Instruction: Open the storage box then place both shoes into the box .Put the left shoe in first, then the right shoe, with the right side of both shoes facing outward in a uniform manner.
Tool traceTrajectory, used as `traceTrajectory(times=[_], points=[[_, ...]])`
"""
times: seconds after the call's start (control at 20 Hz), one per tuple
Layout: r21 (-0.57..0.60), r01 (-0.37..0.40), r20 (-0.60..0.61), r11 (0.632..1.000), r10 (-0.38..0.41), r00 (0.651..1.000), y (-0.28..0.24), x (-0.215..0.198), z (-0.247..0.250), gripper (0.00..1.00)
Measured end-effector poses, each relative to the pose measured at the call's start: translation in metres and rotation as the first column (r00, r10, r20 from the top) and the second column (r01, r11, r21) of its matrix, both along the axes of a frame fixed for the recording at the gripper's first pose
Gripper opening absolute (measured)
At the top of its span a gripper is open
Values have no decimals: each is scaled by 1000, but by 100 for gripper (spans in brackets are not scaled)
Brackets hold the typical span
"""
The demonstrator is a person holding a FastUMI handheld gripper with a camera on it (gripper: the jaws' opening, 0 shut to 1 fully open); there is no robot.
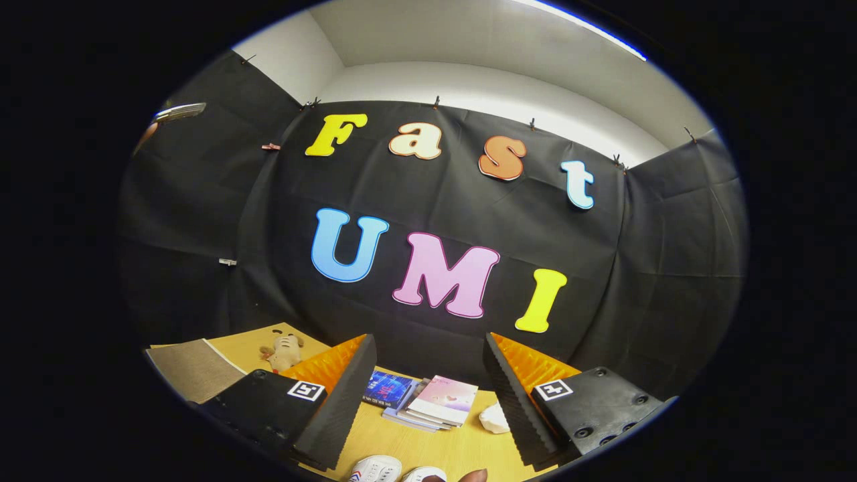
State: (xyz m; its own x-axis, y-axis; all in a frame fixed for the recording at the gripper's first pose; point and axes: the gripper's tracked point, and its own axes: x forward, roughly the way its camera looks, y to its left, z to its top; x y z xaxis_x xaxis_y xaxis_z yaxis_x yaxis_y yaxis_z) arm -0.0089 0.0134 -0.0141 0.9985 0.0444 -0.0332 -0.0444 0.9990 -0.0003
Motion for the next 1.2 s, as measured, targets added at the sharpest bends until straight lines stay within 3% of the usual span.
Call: traceTrajectory(times=[1.2], points=[[-28, -20, 7, 999, 20, 1000, 16, 1, 0, 97]])
